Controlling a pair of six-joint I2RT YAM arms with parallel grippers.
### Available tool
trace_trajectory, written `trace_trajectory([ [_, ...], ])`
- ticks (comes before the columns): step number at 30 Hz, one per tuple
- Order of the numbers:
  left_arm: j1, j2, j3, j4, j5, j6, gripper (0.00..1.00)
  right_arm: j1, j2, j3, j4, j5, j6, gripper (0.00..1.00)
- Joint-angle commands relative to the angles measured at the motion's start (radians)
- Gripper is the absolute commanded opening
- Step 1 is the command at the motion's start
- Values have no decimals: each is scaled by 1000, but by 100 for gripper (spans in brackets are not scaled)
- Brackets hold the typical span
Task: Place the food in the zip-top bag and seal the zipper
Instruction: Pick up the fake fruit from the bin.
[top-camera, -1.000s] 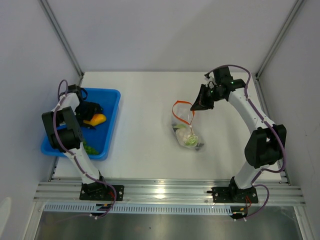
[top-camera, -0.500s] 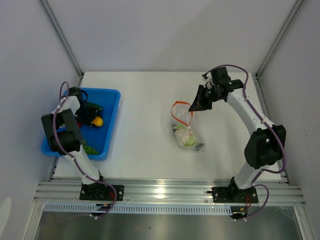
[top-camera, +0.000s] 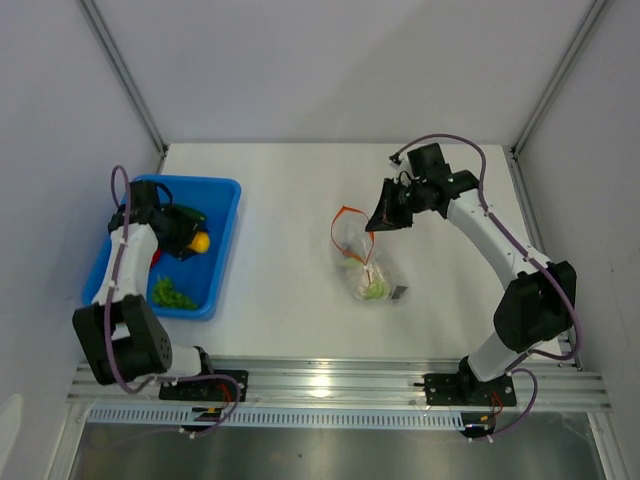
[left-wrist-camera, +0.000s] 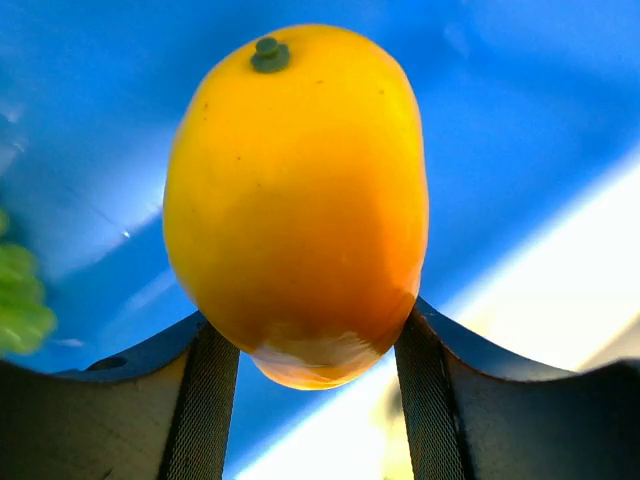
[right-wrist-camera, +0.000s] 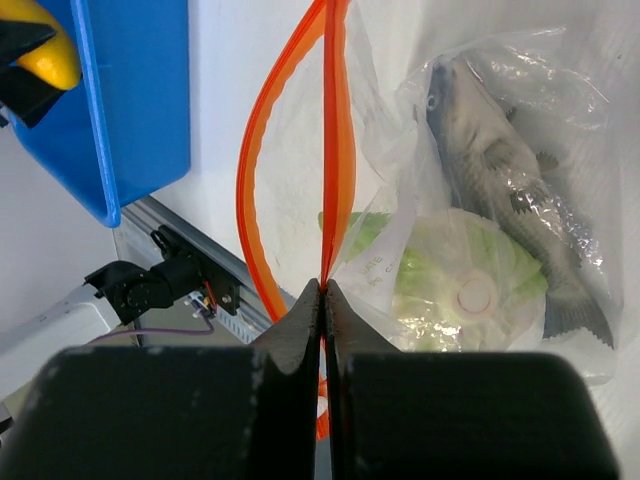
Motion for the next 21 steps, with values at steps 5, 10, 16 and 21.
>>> trace_trajectory([
  [5,-262,-309,-14,39,171,64,1,33,-88,-53,98,37,8,0],
  [10,-445,-315,110,47,276,36,0,63,-116,-67,95,95,-2,0],
  [16,-571,-193,236,81,533,13,1,90,-165,-76,92,150,-36,0],
  [21,-658,-97,271,104,747,-1,1,99,-208,-111,126,144,-48,0],
])
